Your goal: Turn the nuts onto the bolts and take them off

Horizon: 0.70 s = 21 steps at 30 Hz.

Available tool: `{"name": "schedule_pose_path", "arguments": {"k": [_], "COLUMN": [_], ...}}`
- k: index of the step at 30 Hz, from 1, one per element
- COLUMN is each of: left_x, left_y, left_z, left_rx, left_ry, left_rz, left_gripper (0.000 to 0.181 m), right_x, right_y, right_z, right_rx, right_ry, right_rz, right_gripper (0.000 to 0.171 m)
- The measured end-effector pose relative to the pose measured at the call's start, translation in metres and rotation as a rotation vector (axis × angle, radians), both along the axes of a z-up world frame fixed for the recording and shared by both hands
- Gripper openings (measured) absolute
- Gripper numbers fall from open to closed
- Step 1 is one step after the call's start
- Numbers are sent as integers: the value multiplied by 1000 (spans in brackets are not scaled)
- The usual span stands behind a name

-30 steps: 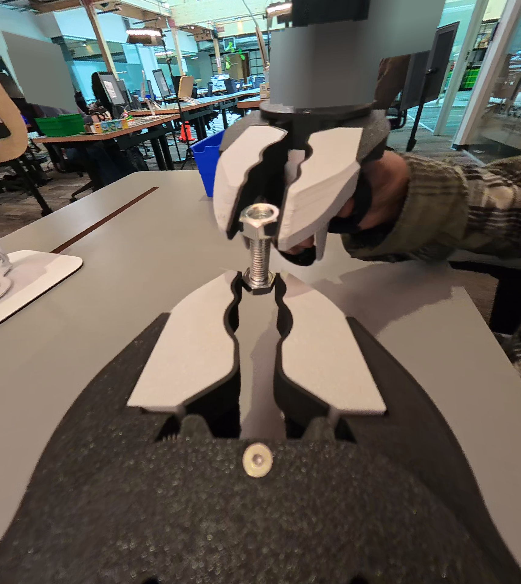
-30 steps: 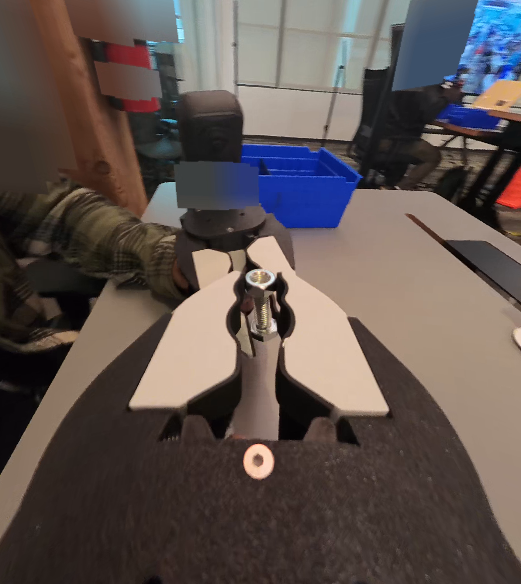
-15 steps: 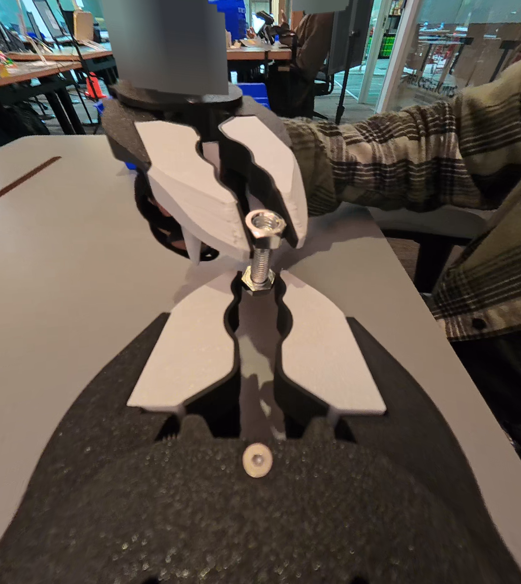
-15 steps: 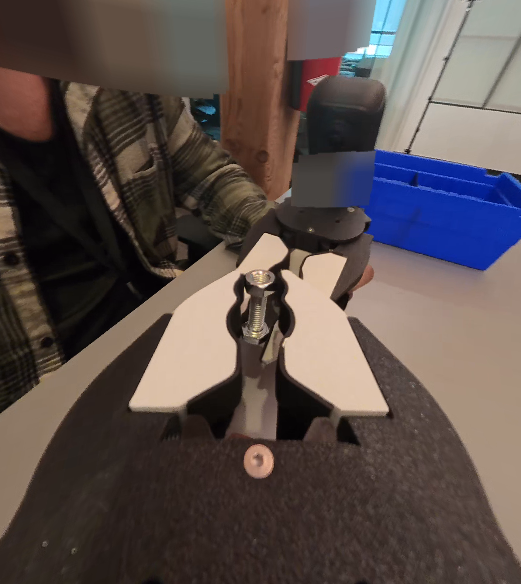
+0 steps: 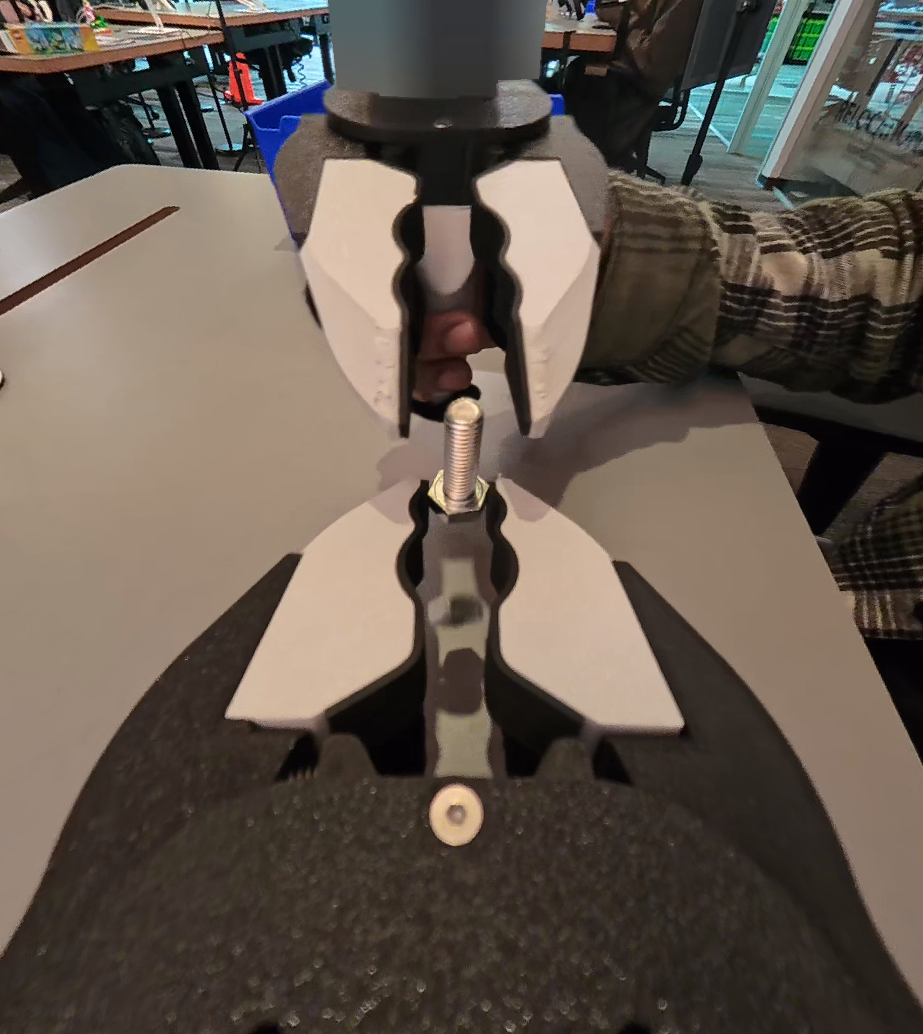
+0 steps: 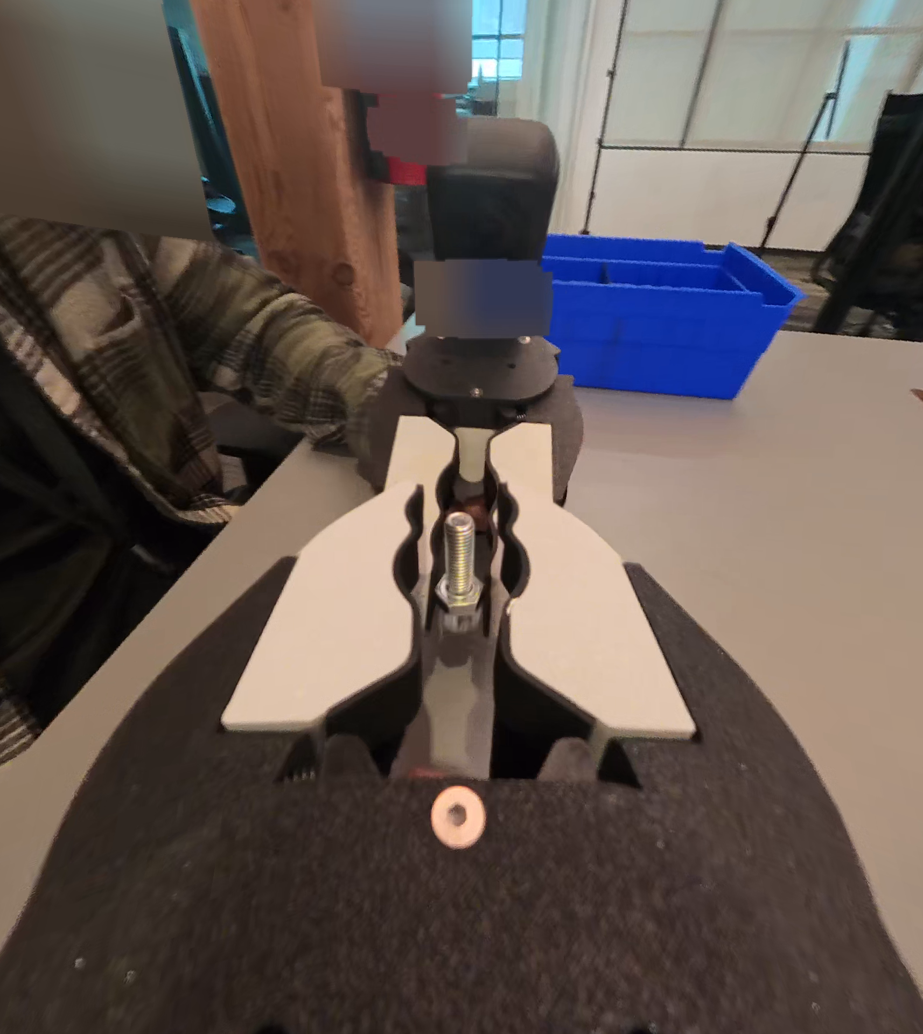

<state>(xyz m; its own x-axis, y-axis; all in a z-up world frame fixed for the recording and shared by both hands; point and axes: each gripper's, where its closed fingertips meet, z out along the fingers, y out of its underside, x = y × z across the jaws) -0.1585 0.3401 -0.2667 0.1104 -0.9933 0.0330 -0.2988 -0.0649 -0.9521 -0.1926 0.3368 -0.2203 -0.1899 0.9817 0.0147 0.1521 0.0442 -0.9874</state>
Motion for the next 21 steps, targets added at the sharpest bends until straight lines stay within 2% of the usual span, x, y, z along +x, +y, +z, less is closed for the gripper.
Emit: {"name": "schedule_pose_path", "arguments": {"k": [7,12,17,21], "left_x": [-9,-22,-39,-49], "left_y": [16,38,55,58], "left_z": [-2,6,30,42], "left_rx": [-6,-47,-82,-84], "left_ry": [13,-61,-211,-288], "left_rz": [88,193,274,270], "left_gripper": [19,19,20,20], "right_x": [18,36,51,48], "right_y": [19,43,70,79], "right_z": [0,-4,15,14], "right_rx": [-18,-29,35,97], "right_ry": [44,61,144,169], "right_rz": [-155,-347,-641,-698], "right_gripper": [20,24,28,26]}}
